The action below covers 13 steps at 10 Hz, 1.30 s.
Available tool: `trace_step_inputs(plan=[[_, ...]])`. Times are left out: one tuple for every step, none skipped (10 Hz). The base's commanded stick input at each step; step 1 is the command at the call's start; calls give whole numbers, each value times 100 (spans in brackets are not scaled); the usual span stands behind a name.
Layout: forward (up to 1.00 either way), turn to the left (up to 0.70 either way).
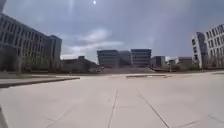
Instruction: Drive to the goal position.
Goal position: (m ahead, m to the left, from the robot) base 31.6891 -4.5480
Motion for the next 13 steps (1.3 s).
trace_step_inputs(plan=[[100, 2], [100, 2], [100, 2], [100, 2], [100, 1], [100, 0], [100, 0], [100, 0], [100, 0], [100, 0], [100, 0], [100, 0], [100, 0]])
